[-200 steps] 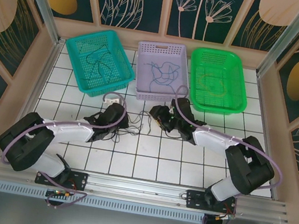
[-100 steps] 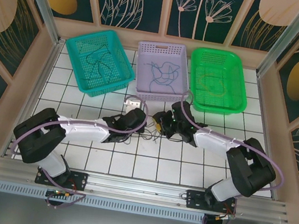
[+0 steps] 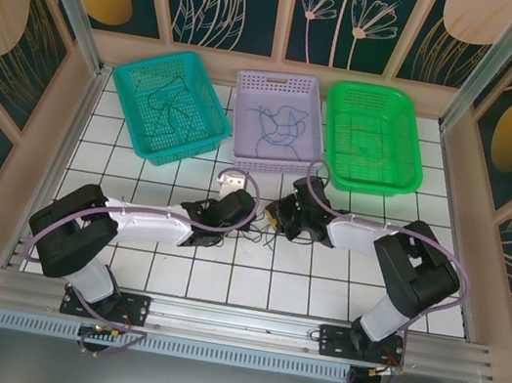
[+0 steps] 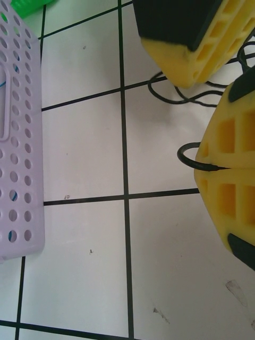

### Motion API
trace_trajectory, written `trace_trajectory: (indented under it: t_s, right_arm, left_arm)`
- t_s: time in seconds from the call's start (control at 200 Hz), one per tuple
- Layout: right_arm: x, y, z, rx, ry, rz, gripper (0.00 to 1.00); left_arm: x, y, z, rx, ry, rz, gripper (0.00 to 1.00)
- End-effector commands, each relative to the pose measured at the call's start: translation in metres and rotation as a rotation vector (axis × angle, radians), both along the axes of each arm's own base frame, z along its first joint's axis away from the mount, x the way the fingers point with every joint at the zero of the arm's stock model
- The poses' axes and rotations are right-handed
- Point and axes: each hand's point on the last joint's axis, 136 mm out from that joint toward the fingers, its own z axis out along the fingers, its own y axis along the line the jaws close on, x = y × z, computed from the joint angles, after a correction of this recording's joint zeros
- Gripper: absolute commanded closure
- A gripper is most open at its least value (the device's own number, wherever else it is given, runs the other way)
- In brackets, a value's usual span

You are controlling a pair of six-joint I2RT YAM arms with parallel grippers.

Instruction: Untangle the cables

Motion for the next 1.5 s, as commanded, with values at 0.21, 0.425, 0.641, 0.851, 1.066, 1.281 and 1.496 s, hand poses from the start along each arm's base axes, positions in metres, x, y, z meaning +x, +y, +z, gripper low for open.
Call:
trace_trajectory:
  t_s: [0.21, 0.425, 0.641, 0.851, 1.066, 1.281, 1.496]
  right_arm:
    - [0.015, 0.002, 0.002, 0.004, -0.037, -0.019, 0.76]
    - [0.022, 0.010, 0.003, 0.029, -0.056, -0.008, 0.74]
    - [0.026, 0.008, 0.007, 0.024, -0.072, -0.012, 0.74]
    - [0.024, 0.004, -0.005, 0.010, -0.054, -0.020, 0.93]
    - [0.027, 0.002, 0.012, 0.032, -0.098, -0.032, 1.00]
    - [0.034, -0.036, 0.067, -0.045, -0.236, -0.085, 1.00]
    - [0.051, -0.108, 0.132, -0.173, -0.435, -0.163, 1.00]
  left_arm:
    - [0.002, -0.006, 0.007, 0.008, -0.017, -0.012, 1.00]
    - [0.000, -0.008, 0.006, -0.004, -0.010, -0.020, 1.00]
    - [-0.001, -0.009, 0.000, -0.012, 0.002, -0.020, 1.00]
    - [0.001, -0.009, 0.005, -0.012, -0.012, -0.013, 1.00]
    - [0.001, 0.000, -0.003, 0.023, 0.009, 0.026, 1.00]
    - [-0.003, 0.023, -0.028, 0.149, 0.077, 0.117, 1.00]
    - [-0.010, 0.041, -0.032, 0.167, 0.086, 0.160, 1.00]
